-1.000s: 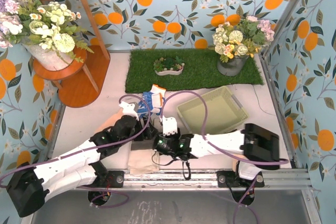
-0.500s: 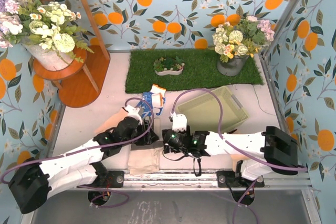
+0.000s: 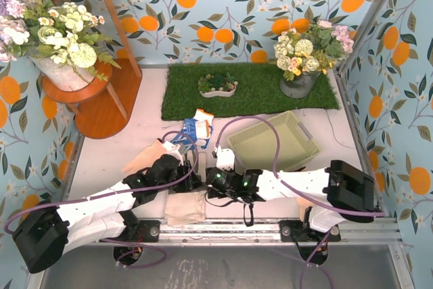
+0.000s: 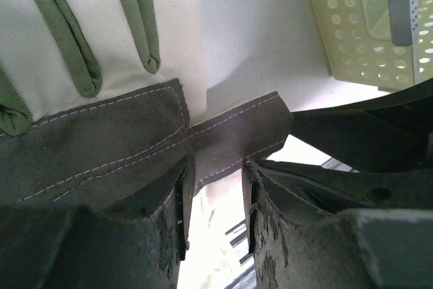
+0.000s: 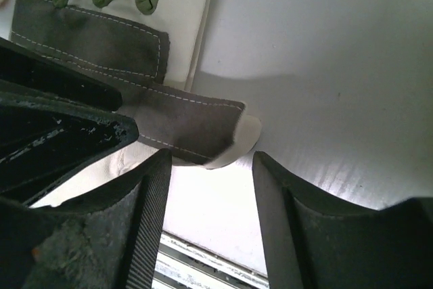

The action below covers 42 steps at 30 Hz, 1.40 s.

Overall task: Put the gloves into the storage basket
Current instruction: Pair the glove at the center of the board.

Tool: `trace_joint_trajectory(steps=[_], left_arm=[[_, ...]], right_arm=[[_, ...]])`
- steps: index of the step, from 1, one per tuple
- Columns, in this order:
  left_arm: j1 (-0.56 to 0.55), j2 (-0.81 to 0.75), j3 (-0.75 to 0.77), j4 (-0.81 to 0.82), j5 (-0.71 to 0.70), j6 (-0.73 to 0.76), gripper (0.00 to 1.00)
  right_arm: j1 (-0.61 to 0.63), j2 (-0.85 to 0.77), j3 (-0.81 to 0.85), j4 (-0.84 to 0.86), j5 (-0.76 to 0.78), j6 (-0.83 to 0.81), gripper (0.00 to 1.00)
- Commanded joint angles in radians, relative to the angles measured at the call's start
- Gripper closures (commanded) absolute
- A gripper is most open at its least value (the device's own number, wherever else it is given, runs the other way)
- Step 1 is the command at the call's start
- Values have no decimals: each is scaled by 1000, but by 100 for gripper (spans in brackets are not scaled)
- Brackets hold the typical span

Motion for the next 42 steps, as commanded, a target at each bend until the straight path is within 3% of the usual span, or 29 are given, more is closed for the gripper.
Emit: trace_joint_trajectory(steps=[1, 9, 14, 28, 35, 42], left_arm=[[4, -4, 1, 64, 15, -12, 63], [4, -17, 5, 26, 39, -7, 64], [4, -36, 19, -20, 40, 5, 63], [4, -58, -10, -46, 51, 1, 63], [4, -28, -92, 60, 88, -33, 63], [4, 58, -129, 183, 100, -48, 63]], right_arm=[[-11, 28, 7, 75, 11, 16, 56], [-19, 70, 19, 65, 43, 5, 87], [-18, 51, 38, 35, 62, -9, 96], [-19, 64, 40, 18, 71, -19, 97], [-21, 113, 40, 1, 107, -18, 97], [-31, 92, 14, -5, 97, 4, 86]])
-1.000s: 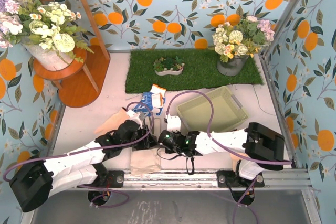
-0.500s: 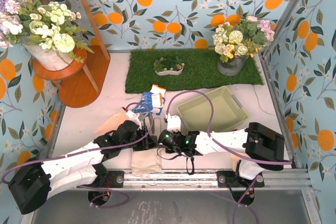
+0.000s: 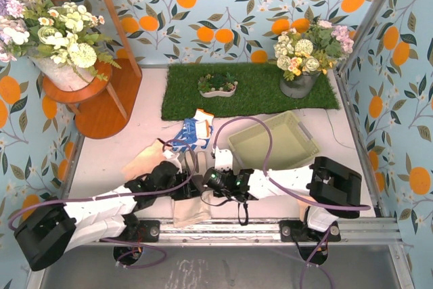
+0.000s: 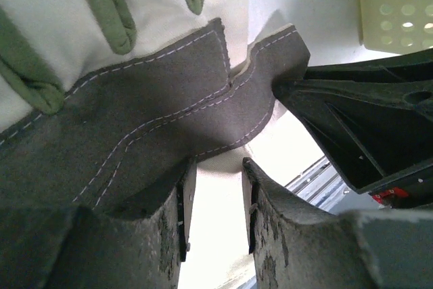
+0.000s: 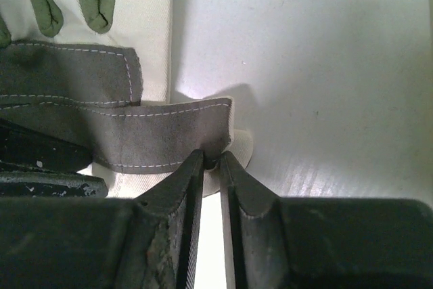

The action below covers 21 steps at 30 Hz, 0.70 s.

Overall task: Put the gloves into the storage basket
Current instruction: Pair the glove at the center of the board.

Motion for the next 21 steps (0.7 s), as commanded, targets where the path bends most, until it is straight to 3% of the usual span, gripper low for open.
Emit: trace_joint_trajectory(steps=[1, 4, 11, 21], left_arm=[[2, 47, -22, 117, 21, -9, 61], [2, 62, -22, 154, 12, -9, 59], [2, 92, 96, 44, 11, 95, 40], [30, 89, 207, -91, -54, 155, 19]], right_arm=[[-20, -35, -2, -31, 28, 1, 84], [-24, -71, -5, -41, 15, -9, 73], [-47, -163, -3, -60, 4, -1, 55], [-48, -325, -117, -74, -35, 121, 38]])
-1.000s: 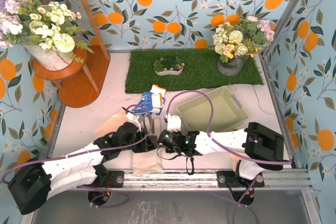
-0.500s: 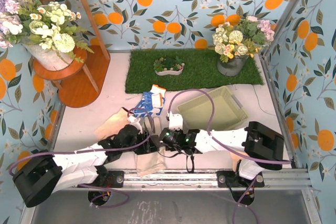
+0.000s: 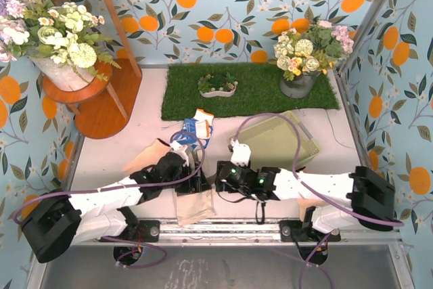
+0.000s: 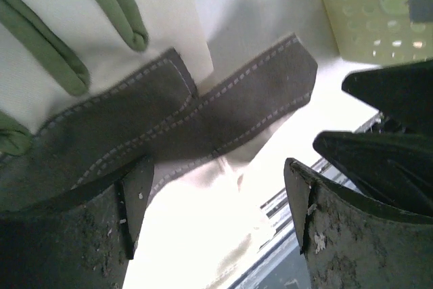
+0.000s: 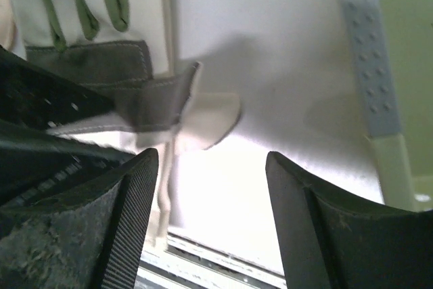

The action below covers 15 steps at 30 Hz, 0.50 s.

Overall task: Put the gloves into the storage basket
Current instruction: Pair the glove at the center of the board.

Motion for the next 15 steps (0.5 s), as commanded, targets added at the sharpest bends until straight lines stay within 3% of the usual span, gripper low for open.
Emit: trace_joint_trajectory(steps=[1, 9, 15], left_arm=[[36, -18, 104, -102, -82, 62, 18], [185, -40, 139, -179, -49, 127, 14], [242, -37, 82, -119, -2, 134, 14]], right_arm=[[-1, -76, -52, -2, -15, 88, 36], [76, -46, -64, 56, -10, 195, 22], [86, 21, -95, 141, -31, 280, 12]])
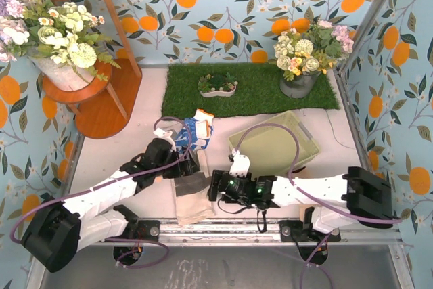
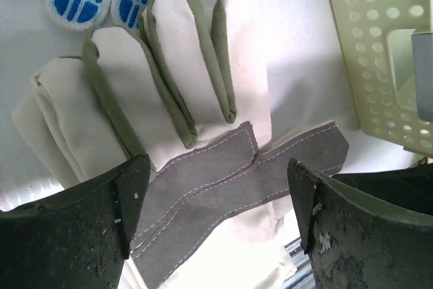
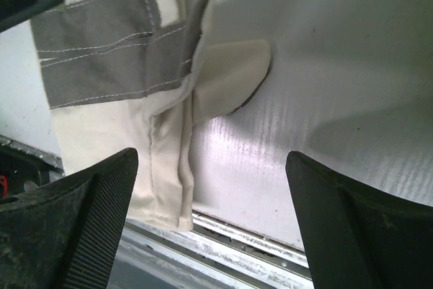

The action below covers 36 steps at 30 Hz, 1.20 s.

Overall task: Put the gloves into the storage basket
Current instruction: Pair the glove at the center of the board.

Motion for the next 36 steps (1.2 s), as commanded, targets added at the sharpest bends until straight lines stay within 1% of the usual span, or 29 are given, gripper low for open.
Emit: trace_joint_trajectory(steps=[1, 7, 14, 19, 22, 29, 33, 36], left_arm=[[22, -1, -30, 50, 46, 25, 15], [41, 66, -78, 142, 59, 14, 16], [42, 60, -105, 145, 60, -3, 16], [43, 32, -119, 135, 55, -13, 16], [42, 26, -122, 127, 59, -14, 16], [42, 10, -120, 110, 66, -15, 16], [42, 0, -119, 101, 69, -16, 16], [43, -12, -101, 86, 65, -16, 16]], right_arm=[[5, 36, -23, 91, 5, 103, 12], [5, 42, -78, 140, 37, 203, 12], [-14, 82, -43, 206, 23, 139, 12], [-20, 144, -18, 224, 1, 138, 13], [-26, 175, -12, 227, -1, 157, 15], [-28, 224, 5, 171, 22, 225, 24], [-28, 231, 2, 138, 42, 250, 34], [-28, 233, -3, 129, 50, 260, 47]])
